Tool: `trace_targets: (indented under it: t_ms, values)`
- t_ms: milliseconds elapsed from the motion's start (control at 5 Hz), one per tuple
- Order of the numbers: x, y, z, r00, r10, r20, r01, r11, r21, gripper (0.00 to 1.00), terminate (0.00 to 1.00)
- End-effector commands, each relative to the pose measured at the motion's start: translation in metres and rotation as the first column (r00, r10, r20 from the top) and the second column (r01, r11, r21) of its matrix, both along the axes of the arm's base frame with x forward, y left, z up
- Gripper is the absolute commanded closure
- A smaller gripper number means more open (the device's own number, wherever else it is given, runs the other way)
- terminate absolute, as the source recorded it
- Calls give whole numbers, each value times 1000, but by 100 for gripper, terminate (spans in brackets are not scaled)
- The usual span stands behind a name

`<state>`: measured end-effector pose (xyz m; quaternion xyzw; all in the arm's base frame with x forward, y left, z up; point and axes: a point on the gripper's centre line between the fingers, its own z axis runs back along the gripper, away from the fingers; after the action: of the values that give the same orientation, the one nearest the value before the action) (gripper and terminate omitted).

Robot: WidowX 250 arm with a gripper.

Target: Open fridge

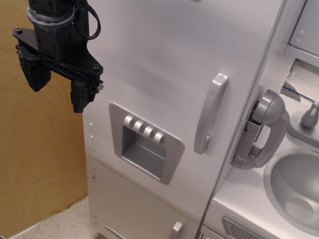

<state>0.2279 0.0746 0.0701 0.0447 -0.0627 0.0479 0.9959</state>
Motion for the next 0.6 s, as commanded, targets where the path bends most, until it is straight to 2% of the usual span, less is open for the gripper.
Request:
trace_targets:
  t_ms: [0, 200, 400]
  values:
    - [0, 0, 0, 1000, 0, 0, 0, 1000, 0, 0, 0]
    - [8, -49, 8, 999, -5, -39, 3, 998, -68, 0, 0]
    - [15, -81, 8, 999, -45, -17, 44, 997, -57, 0, 0]
